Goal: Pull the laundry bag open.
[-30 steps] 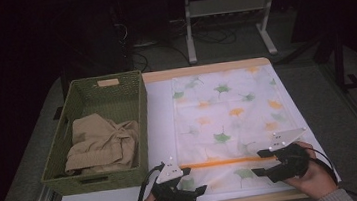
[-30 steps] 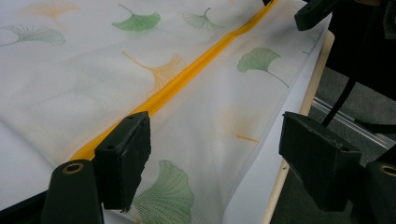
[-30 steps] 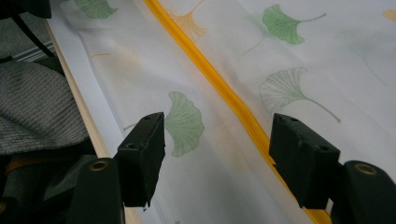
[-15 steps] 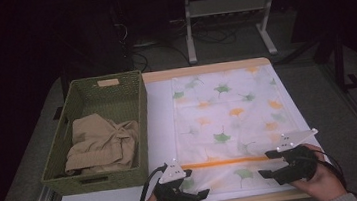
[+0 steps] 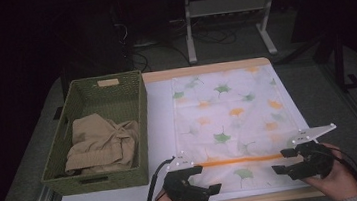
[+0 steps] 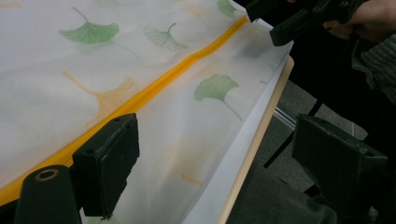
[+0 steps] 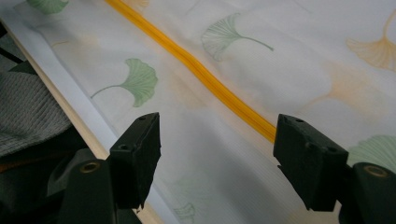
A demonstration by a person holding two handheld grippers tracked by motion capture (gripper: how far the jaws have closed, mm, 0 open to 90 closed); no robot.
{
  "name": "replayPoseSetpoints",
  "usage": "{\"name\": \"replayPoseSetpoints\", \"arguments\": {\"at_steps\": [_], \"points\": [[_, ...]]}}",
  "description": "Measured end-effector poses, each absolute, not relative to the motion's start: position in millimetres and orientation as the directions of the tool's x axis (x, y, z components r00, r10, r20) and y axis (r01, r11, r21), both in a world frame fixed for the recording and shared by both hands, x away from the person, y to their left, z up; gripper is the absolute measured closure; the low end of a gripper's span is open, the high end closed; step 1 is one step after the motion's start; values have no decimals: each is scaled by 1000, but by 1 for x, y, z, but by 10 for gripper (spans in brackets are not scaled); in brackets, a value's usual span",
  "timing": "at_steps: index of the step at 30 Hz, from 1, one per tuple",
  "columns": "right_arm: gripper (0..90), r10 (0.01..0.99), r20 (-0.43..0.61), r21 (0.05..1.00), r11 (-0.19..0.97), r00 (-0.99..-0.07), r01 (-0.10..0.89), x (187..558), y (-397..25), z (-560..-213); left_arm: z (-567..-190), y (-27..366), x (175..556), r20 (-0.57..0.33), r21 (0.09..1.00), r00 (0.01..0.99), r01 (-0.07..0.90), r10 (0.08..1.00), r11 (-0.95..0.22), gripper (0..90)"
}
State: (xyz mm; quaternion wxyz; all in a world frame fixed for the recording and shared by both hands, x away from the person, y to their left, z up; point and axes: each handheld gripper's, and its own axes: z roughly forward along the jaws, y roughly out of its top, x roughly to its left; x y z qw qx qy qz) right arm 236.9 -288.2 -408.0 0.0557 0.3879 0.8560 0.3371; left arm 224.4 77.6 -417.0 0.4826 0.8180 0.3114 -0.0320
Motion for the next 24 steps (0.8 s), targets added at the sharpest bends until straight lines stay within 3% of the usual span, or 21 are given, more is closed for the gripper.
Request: {"name": "replayPoseSetpoints", "arguments": {"at_steps": [12,14,24], "points": [[338,753,199,596,415,-628,687,247,-310,-407,-407,35,242,-404,737,797,574,449,-356,161],[341,761,204,593,404,-615,696,248,-313,-408,-407,28,244,-400,738,800,570,448,-360,213],[366,787,225,577,367,-574,730,252,-334,-411,-408,-4,250,-387,713,806,569,447,-409,261]]}}
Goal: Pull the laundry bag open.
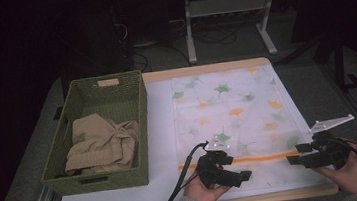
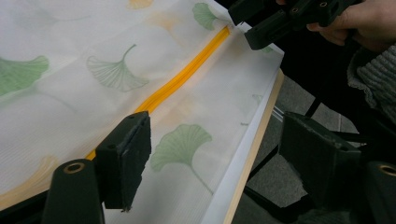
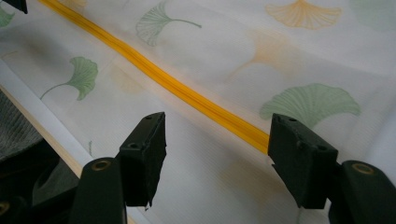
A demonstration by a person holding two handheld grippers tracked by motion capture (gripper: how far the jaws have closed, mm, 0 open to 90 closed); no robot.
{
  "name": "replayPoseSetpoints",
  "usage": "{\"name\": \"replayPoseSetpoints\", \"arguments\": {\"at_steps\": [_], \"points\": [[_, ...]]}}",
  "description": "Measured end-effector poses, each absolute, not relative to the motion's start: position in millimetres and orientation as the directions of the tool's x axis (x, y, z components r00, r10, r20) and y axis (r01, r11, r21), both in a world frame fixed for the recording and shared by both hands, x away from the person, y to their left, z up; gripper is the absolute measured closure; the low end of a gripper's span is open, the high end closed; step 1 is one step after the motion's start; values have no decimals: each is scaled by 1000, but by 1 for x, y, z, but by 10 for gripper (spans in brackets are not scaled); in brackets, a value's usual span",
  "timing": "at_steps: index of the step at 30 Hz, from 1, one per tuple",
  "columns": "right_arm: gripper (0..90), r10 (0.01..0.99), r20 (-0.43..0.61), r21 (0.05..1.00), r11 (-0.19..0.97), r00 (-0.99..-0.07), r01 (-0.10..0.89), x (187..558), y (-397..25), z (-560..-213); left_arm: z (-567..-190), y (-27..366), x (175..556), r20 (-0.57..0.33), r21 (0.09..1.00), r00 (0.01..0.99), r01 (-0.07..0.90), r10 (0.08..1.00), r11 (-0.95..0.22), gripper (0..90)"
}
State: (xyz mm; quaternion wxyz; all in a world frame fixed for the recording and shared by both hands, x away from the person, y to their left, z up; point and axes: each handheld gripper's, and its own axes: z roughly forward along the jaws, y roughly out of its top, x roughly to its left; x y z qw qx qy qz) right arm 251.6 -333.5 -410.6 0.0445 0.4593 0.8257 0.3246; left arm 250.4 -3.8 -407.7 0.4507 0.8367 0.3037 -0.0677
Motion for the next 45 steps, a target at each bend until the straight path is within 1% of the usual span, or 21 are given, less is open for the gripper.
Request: {"name": "replayPoseSetpoints", "arguments": {"at_steps": [2,4,6,12,15,20,25,28,30,32,34,40,42,43,45], "points": [[380,794,235,570,354,-561,741,252,-338,-411,-408,-10,253,-398,709,801,578,447,-405,267],[390,805,246,567,332,-539,754,253,-343,-410,-410,-15,257,-418,700,796,589,438,-404,298],[402,812,253,566,317,-526,761,253,-349,-409,-412,-25,262,-436,683,785,607,439,-407,301],[430,828,271,548,287,-491,786,255,-359,-407,-415,-39,270,-450,670,775,621,444,-406,318],[449,853,282,508,256,-440,822,258,-367,-407,-416,-49,272,-457,664,772,626,442,-408,329],[464,868,292,472,236,-402,850,260,-373,-409,-418,-62,276,-468,655,770,631,434,-414,333],[477,872,300,454,227,-387,862,263,-375,-411,-418,-73,281,-476,653,766,637,432,-409,335],[489,879,299,442,217,-372,870,264,-377,-413,-419,-81,284,-488,645,755,650,438,-401,354],[521,890,271,446,221,-366,867,266,-378,-414,-419,-85,286,-494,638,750,656,440,-403,372],[530,892,275,445,214,-360,870,266,-379,-414,-419,-93,287,-488,634,749,657,449,-408,379],[553,894,284,435,203,-347,877,267,-381,-417,-419,-98,288,-491,628,745,662,450,-410,400],[616,898,313,394,174,-309,903,272,-381,-422,-424,-113,296,-533,599,718,694,448,-399,509],[629,898,323,383,163,-297,909,274,-381,-425,-426,-116,299,-547,588,706,706,449,-394,572],[629,898,323,383,163,-297,909,274,-381,-425,-427,-117,300,-554,585,701,712,450,-389,572],[632,900,322,377,163,-294,912,275,-380,-425,-429,-119,302,-565,577,693,720,447,-387,601]]}}
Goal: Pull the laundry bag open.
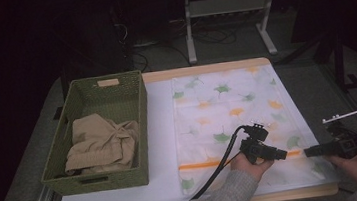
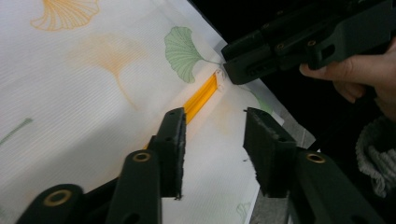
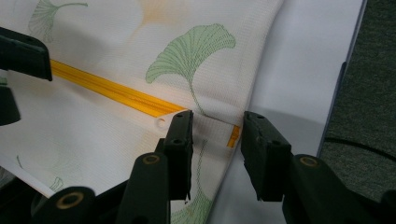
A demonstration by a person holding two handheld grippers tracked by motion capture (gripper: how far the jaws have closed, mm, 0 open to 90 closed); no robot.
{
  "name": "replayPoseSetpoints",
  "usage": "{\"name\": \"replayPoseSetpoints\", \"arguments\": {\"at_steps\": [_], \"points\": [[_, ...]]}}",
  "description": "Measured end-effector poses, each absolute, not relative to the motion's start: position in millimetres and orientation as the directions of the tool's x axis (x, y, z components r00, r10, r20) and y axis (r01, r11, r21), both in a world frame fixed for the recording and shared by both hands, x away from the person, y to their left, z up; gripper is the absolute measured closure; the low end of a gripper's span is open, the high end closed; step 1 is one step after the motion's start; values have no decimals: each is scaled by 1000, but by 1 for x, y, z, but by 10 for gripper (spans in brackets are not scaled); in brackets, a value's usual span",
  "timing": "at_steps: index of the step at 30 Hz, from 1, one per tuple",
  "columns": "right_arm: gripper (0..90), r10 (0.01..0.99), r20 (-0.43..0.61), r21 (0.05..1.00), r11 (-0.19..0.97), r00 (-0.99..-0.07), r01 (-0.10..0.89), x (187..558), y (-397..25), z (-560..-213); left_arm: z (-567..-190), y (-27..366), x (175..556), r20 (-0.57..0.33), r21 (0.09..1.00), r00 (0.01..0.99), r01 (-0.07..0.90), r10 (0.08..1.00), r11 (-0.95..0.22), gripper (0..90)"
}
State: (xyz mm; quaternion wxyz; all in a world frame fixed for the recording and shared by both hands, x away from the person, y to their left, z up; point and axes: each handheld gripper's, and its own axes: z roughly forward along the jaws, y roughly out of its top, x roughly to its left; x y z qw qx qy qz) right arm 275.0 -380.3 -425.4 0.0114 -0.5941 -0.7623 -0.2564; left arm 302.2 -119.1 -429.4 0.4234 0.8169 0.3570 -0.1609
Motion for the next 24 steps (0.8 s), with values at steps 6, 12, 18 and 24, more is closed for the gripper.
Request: {"name": "replayPoseSetpoints", "arguments": {"at_steps": [6,12,18,24], "points": [[641,904,314,367,167,-291,915,278,-379,-427,-435,-128,308,-598,554,668,744,443,-374,639],[646,921,268,335,186,-283,924,281,-371,-426,-441,-135,311,-614,547,653,757,443,-358,658],[689,942,176,309,223,-286,925,282,-358,-424,-444,-142,310,-619,542,648,762,444,-356,656],[754,945,149,316,234,-292,919,281,-355,-424,-445,-143,311,-627,532,639,769,446,-354,656]]}}
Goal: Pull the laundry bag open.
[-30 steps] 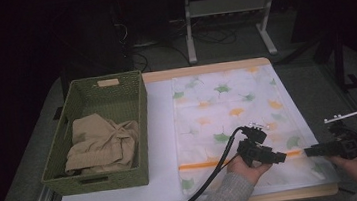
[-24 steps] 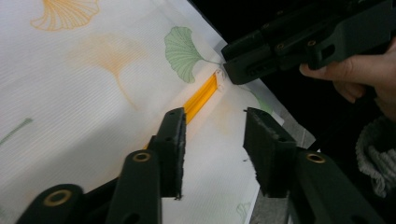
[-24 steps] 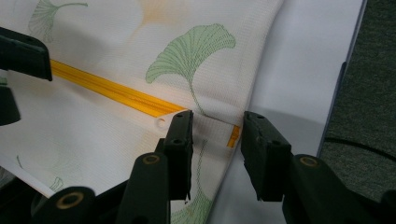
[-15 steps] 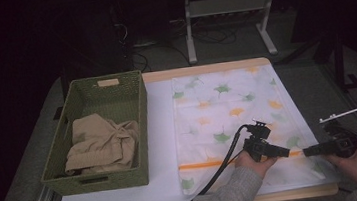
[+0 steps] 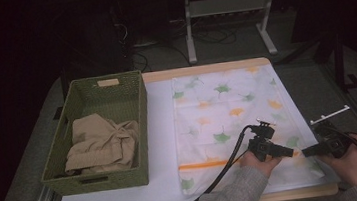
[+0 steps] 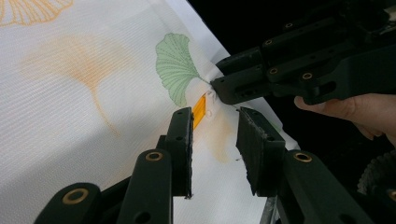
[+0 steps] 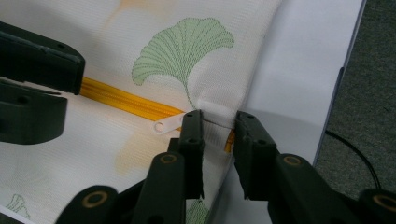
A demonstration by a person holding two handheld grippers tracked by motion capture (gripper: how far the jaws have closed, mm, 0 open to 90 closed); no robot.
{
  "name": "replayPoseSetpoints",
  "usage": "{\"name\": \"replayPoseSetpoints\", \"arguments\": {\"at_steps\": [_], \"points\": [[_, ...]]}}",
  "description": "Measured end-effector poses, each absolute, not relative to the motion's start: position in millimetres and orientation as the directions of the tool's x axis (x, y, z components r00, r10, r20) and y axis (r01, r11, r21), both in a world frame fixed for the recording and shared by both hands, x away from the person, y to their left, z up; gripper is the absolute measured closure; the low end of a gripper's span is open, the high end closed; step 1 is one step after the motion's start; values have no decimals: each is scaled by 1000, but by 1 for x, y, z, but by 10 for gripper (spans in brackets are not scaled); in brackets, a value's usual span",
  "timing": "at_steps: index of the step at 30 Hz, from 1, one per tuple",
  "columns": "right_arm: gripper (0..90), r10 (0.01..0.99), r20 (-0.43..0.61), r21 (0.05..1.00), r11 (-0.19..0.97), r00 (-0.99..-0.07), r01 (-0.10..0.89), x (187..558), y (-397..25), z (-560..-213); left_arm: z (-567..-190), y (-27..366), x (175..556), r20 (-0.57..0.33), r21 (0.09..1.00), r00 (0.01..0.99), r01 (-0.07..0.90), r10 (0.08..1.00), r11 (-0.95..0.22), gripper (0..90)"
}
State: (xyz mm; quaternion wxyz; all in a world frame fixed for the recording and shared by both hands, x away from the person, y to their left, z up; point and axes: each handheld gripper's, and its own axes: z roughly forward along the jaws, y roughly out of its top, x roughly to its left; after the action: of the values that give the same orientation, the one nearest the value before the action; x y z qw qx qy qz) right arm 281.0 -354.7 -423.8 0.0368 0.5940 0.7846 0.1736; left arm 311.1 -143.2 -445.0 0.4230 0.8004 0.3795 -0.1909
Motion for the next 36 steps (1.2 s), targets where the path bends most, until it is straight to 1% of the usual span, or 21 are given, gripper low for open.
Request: {"name": "replayPoseSetpoints", "arguments": {"at_steps": [2,5,7,12,13,17,20,30,34,36], "points": [[817,938,166,320,242,-305,916,281,-354,-424,-445,-144,311,-630,528,635,773,448,-353,656],[841,933,178,326,243,-312,913,281,-356,-423,-446,-143,312,-641,520,624,781,447,-345,657],[843,931,184,328,243,-315,913,280,-356,-423,-446,-143,313,-647,518,618,786,446,-338,657],[847,917,236,362,224,-321,905,276,-360,-413,-446,-144,311,-675,500,593,805,438,-319,654],[847,903,279,381,209,-327,901,274,-364,-409,-446,-144,311,-680,500,592,806,432,-316,643],[847,891,308,418,189,-334,889,270,-368,-399,-447,-145,309,-702,487,574,819,422,-303,597],[848,879,323,446,184,-349,876,268,-367,-391,-449,-146,308,-744,465,540,841,394,-276,580],[848,868,338,477,176,-365,861,266,-365,-383,-454,-145,311,-820,416,462,886,336,-204,580],[848,864,349,483,167,-364,860,265,-367,-382,-456,-146,312,-838,410,447,894,313,-178,621],[847,863,350,483,166,-363,860,265,-368,-383,-456,-146,312,-838,412,447,894,312,-176,621]]}}
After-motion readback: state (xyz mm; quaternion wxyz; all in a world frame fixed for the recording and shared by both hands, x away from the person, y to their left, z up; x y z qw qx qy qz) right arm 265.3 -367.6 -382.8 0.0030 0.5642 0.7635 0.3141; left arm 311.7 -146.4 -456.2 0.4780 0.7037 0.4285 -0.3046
